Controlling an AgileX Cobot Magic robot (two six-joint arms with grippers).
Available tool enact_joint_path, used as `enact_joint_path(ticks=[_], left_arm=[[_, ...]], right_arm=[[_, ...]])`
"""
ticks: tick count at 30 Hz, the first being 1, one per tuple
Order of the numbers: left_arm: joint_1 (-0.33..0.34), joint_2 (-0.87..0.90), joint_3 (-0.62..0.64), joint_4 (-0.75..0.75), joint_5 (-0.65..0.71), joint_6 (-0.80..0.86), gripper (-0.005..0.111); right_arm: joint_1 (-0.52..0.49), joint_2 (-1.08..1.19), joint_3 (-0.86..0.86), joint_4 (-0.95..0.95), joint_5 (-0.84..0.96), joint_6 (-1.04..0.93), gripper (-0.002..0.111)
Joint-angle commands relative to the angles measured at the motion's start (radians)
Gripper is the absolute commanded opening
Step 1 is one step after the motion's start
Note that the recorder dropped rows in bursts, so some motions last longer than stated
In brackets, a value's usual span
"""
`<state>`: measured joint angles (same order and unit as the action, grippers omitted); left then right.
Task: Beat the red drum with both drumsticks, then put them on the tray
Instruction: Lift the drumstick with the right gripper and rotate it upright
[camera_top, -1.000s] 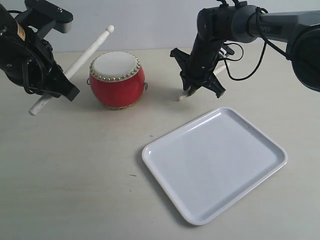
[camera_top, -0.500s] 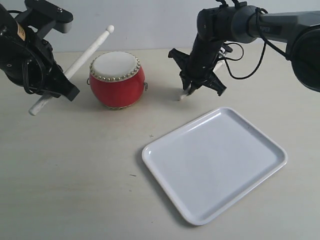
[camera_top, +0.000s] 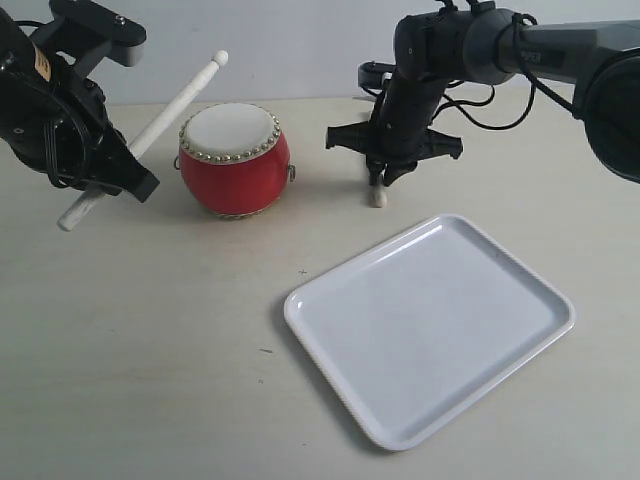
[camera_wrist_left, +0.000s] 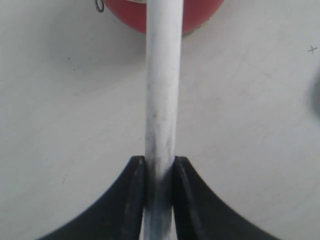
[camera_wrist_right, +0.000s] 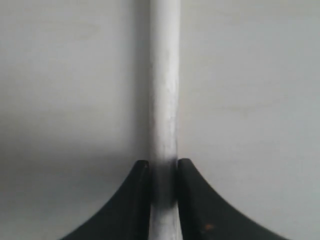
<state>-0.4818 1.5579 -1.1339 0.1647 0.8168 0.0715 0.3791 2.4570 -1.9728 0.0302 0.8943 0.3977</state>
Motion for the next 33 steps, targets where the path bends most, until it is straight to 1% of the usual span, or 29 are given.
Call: enact_joint_path(ticks=[1,3,4,6,13,16,19,21,23,26,28,29,30,32,33], left_arm=[[0.003,-0.003,-0.001,0.004,-0.004,-0.002,0.0],[0.003,-0.003,-0.001,0.004,-0.004,-0.002,0.0],[0.003,-0.003,-0.001,0.004,-0.004,-0.002,0.0],[0.003,-0.003,-0.001,0.004,-0.004,-0.002,0.0],[0.003,-0.003,-0.001,0.004,-0.004,-0.002,0.0],[0.003,-0.003,-0.001,0.004,-0.004,-0.002,0.0],[0.003,-0.003,-0.001,0.004,-0.004,-0.002,0.0],[0.003,-0.003,-0.001,0.004,-0.004,0.0,0.0],[0.003,-0.003,-0.001,0.004,-0.004,0.0,0.0],[0.003,-0.003,-0.001,0.004,-0.004,0.0,0.0],[0.003,-0.003,-0.001,0.004,-0.004,0.0,0.0],[0.003,-0.003,-0.001,0.004,-0.004,0.0,0.0],[0.003,-0.003,-0.001,0.004,-0.004,0.0,0.0],[0.003,-0.003,-0.001,0.004,-0.008,0.0,0.0],[0.003,-0.003,-0.001,0.004,-0.012,0.0,0.0]], right_arm=[[-0.001,0.003,-0.003,-0.023,0.038,-0.268,0.0],[-0.001,0.003,-0.003,-0.03,0.054,-0.371,0.0],[-0.001,0.003,-0.003,-0.046,0.083,-0.504,0.0],[-0.001,0.003,-0.003,-0.06,0.112,-0.632,0.0],[-0.001,0.003,-0.003,-0.03,0.061,-0.632,0.0],[-0.001,0.003,-0.003,0.046,0.08,-0.633,0.0],[-0.001,0.003,-0.003,0.044,0.089,-0.631,0.001],[-0.001,0.003,-0.003,0.039,0.111,-0.651,0.009],[-0.001,0.003,-0.003,0.039,0.116,-0.658,0.025],[-0.001,0.003,-0.003,0.039,0.127,-0.658,0.036],[-0.001,0.003,-0.003,0.011,0.143,-0.654,0.039],[-0.001,0.003,-0.003,-0.008,0.147,-0.64,0.037],[-0.001,0.003,-0.003,-0.051,0.147,-0.589,0.025],[-0.001,0.003,-0.003,-0.056,0.155,-0.569,0.002],[-0.001,0.0,-0.003,-0.056,0.155,-0.558,0.0]])
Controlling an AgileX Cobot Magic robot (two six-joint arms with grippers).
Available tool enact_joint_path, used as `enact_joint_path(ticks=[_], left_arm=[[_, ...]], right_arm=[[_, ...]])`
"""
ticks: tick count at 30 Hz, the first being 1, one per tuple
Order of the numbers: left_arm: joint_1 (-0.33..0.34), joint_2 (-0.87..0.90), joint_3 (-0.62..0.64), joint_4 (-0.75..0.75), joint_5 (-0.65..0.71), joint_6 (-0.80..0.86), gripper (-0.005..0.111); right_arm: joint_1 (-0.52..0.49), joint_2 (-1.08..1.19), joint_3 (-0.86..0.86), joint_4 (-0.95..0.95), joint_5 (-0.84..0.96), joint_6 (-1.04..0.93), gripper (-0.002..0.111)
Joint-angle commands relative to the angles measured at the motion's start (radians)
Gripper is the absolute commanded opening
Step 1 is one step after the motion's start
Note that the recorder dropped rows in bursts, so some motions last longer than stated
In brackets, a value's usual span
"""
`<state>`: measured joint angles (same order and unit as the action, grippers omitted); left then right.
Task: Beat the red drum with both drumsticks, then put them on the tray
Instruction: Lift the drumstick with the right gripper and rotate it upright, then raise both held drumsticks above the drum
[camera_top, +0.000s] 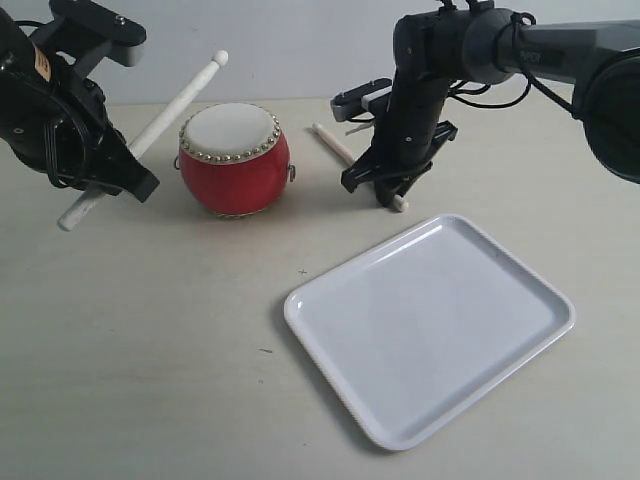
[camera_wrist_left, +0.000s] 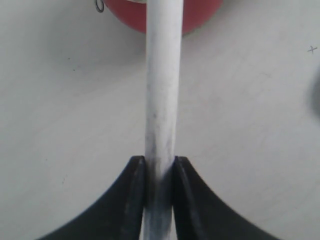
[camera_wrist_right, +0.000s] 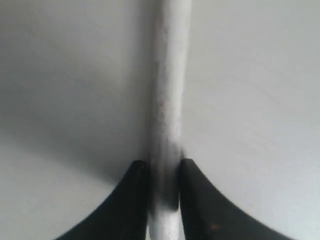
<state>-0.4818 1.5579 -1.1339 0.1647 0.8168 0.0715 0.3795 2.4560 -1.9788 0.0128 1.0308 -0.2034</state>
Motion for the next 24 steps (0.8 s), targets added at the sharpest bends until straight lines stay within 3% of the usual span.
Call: enact_joint_path(ticks=[1,7,19,24], left_arm=[[0.003,-0.003,-0.001,0.004,-0.017,0.0,0.0],[0.003,-0.007,-0.001,0.004,-0.028,0.0,0.0],[0.003,-0.011,-0.005,-0.001,0.017,0.003,0.0],[0.003,-0.011,-0.029,-0.041,0.049,0.003,0.0]], right_arm=[[-0.002,-0.007,0.003,-0.039,0.018,0.05,0.0],[-0.002,-0.117,0.003,-0.022,0.016,0.096,0.0],[0.017,-0.401,0.005,-0.013,0.19,0.022,0.0],[0.063,-0.522,0.086,0.016,0.19,-0.004,0.0]])
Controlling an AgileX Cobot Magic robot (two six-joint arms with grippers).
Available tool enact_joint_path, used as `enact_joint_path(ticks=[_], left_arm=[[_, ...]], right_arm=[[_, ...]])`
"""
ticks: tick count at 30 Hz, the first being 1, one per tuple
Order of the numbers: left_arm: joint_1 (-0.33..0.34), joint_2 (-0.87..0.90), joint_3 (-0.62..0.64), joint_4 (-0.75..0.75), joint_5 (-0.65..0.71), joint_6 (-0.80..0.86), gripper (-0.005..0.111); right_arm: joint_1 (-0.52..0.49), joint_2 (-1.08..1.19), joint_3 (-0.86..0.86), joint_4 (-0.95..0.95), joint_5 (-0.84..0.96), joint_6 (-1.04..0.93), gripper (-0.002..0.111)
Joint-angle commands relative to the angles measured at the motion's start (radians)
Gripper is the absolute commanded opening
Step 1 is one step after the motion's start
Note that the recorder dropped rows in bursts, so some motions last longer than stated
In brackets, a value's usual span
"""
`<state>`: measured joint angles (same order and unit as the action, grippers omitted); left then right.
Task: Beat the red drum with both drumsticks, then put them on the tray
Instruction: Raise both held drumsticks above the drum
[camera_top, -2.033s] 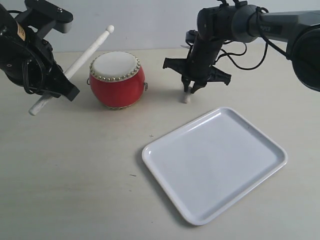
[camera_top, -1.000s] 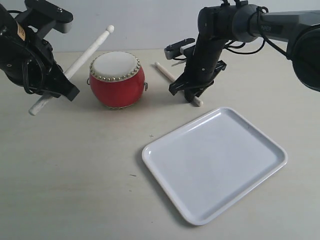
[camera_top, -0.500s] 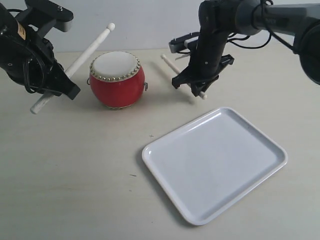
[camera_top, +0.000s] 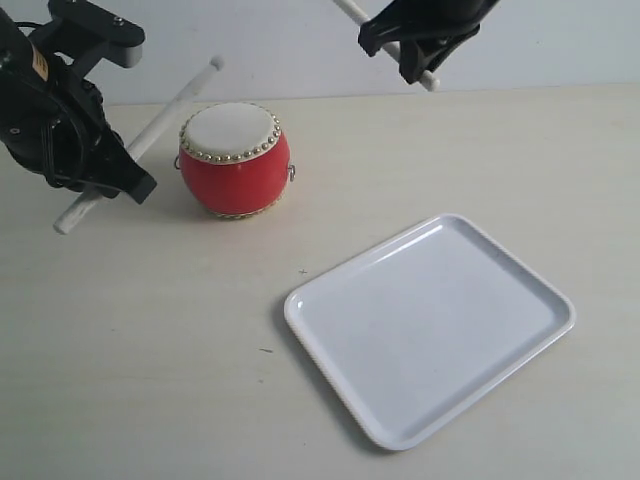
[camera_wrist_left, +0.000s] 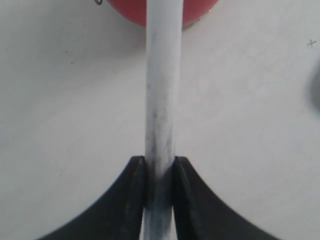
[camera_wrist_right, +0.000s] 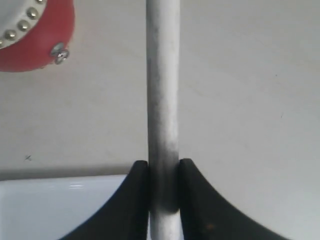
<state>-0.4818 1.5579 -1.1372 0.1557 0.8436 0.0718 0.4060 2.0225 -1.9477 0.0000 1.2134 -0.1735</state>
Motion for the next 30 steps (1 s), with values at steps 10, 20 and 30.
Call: enact_joint_path(ticks=[10,20,30], left_arm=[[0.003,-0.011,-0.077,-0.104,0.167,-0.009,0.0],[0.003,-0.011,-0.075,-0.166,0.125,-0.009,0.0],[0.022,-0.011,0.009,-0.141,0.051,0.0,0.0]], right_arm=[[0.1,-0.324,0.438,0.076,-0.051,-0.034,0.0],[0.1,-0.388,0.769,0.339,-0.379,-0.299,0.0],[0.1,-0.379,0.729,0.329,-0.368,-0.322,0.0]])
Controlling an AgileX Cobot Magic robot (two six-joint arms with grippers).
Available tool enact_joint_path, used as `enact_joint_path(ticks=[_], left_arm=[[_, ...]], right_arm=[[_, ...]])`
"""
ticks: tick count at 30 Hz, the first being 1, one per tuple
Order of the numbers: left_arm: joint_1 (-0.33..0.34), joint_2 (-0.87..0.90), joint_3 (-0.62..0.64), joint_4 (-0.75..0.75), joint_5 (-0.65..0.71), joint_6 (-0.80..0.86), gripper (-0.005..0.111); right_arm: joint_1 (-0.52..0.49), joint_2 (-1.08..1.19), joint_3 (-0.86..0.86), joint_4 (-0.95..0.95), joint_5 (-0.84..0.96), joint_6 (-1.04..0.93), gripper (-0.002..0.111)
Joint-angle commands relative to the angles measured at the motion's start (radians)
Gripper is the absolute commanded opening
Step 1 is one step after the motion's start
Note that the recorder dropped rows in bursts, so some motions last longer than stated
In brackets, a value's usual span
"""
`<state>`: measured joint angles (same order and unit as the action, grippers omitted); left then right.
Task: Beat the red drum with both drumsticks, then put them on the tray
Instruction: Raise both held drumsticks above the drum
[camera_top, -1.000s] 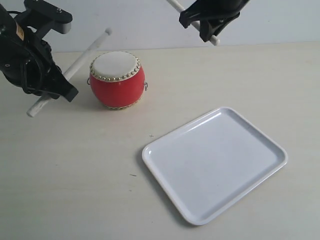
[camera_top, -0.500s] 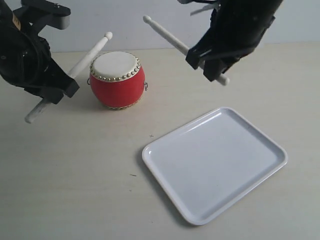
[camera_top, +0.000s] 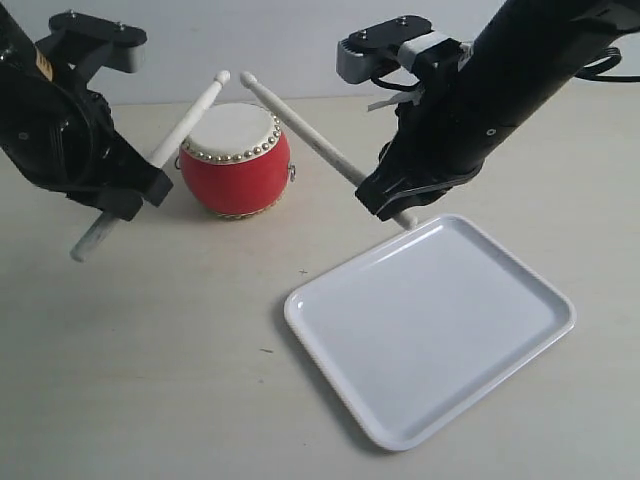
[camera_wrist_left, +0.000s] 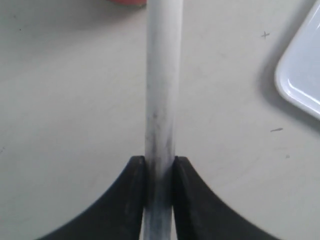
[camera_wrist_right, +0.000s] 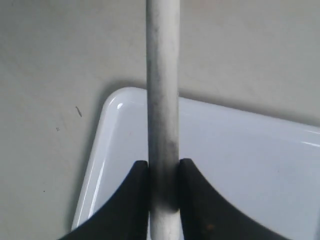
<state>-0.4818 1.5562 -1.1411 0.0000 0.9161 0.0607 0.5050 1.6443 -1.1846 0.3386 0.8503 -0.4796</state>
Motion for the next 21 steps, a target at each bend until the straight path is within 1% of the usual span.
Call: enact_joint_path(ticks=[1,5,9,13,16,21], left_arm=[[0.036,-0.009,-0.001,0.015,-0.007,0.011,0.0],[0.086,-0.009,-0.083,0.011,0.108,0.023,0.0],[0.111,-0.001,-0.152,0.011,0.171,0.039,0.0],[0.113,0.038,-0.164,0.0,0.171,0.049,0.0],[0.113,0.101,-0.164,-0.015,0.161,0.065,0.0],[0.113,0.164,-0.164,-0.029,0.106,0.054,0.0]], right_arm=[[0.001,0.001,-0.051,-0.016,0.0,-0.016,0.0],[0.001,0.026,-0.149,-0.045,0.073,-0.007,0.0],[0.001,0.084,-0.278,-0.075,0.153,0.025,0.0],[0.001,0.175,-0.364,-0.103,0.231,0.055,0.0],[0.001,0.234,-0.373,-0.11,0.238,0.066,0.0],[0.001,0.3,-0.373,-0.11,0.253,0.068,0.0]])
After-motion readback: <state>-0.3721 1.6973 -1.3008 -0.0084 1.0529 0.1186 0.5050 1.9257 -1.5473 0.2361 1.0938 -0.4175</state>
